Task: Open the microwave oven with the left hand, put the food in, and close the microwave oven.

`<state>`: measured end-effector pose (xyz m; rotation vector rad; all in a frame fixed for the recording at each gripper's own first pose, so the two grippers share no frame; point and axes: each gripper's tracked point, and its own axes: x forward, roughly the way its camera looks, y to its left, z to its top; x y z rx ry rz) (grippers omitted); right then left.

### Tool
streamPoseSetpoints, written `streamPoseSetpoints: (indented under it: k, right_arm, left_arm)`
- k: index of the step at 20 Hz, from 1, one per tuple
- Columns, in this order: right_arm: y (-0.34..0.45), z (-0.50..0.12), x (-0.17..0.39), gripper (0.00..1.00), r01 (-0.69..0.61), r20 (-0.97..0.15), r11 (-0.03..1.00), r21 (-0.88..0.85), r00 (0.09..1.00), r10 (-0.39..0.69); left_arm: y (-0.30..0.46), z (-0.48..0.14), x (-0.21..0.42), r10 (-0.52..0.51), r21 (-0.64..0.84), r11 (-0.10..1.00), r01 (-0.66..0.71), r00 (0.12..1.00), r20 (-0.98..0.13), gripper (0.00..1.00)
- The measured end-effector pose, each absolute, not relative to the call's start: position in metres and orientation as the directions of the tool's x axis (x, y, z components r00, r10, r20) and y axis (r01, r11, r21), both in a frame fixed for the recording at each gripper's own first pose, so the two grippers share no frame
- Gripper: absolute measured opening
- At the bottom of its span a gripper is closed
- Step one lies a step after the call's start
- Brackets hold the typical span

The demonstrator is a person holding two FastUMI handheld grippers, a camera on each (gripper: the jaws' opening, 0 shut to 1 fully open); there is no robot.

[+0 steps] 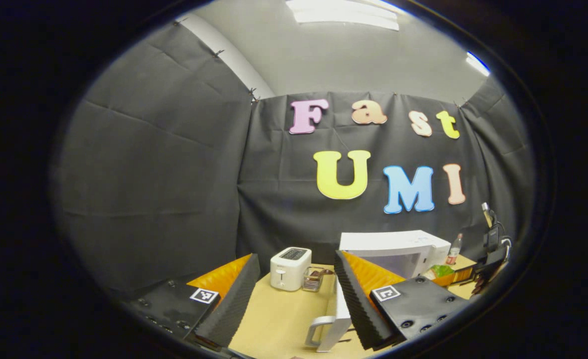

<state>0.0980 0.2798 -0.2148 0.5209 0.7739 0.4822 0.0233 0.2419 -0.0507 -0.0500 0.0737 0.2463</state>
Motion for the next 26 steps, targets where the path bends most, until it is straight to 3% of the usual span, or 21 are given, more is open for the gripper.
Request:
streamPoseSetpoints:
  k: [8,26]
  right_arm:
    - [0.314,-0.225,0.153,0.37,-0.098,-0.452,0.730,0.677,0.728,0.516]
    - [0.348,-0.290,0.267,0.37,0.097,-0.418,0.662,0.744,0.840,0.347]
  left_arm:
    - [0.292,-0.054,0.043,0.265,-0.017,0.964,-0.267,0.961,-0.085,0.98]
    - [0.359,-0.097,0.074,0.311,0.061,0.950,-0.306,0.938,-0.151,0.98]
